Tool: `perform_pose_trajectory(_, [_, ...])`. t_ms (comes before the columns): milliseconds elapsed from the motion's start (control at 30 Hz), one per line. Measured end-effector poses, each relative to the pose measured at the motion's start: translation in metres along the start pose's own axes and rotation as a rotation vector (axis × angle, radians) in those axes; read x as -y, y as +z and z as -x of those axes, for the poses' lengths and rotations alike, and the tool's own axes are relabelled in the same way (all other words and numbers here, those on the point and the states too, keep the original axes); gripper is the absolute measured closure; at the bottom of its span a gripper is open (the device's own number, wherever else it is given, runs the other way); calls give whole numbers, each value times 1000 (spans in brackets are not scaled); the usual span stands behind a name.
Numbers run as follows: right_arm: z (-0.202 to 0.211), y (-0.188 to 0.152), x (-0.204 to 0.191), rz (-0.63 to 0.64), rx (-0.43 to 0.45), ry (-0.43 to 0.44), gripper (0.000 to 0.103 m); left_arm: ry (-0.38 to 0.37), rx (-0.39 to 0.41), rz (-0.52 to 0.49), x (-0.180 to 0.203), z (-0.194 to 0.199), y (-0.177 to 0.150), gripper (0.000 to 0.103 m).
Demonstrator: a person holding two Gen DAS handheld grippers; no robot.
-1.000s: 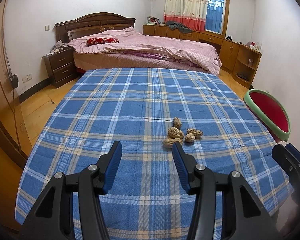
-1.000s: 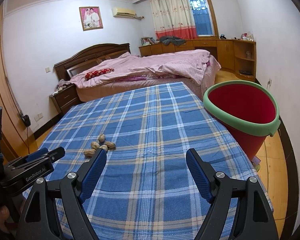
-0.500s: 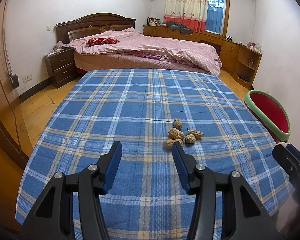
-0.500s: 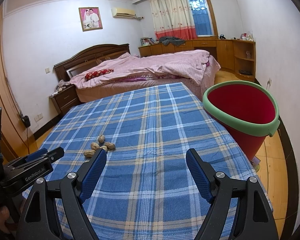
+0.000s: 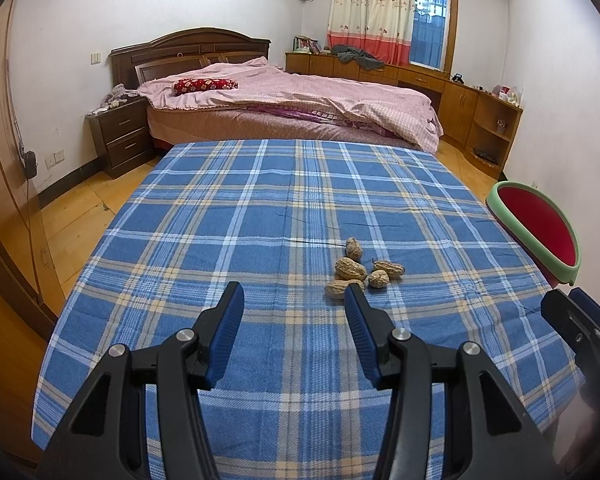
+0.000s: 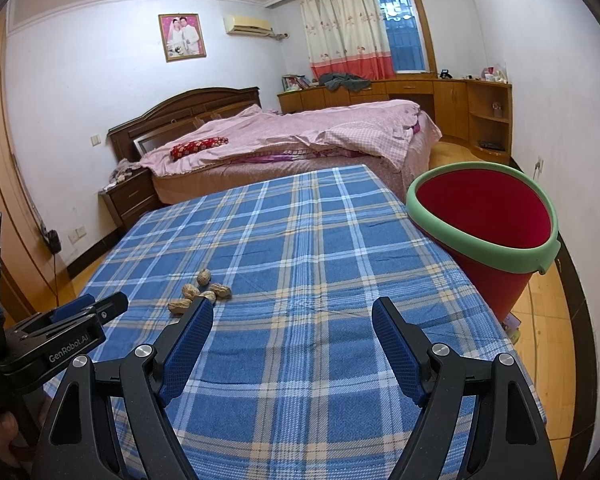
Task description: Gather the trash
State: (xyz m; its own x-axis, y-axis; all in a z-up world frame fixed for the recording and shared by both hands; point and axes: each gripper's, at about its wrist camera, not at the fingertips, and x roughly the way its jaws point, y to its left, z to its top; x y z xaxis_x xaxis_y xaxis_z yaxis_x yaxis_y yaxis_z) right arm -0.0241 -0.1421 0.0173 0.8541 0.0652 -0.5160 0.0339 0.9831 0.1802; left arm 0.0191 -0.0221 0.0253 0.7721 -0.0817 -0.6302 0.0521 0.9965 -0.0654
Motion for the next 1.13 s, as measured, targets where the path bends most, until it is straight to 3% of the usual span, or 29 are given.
perform_pose_trajectory(1133, [5, 3, -1, 4, 9, -1, 21, -10, 26, -5, 2, 8, 5, 51])
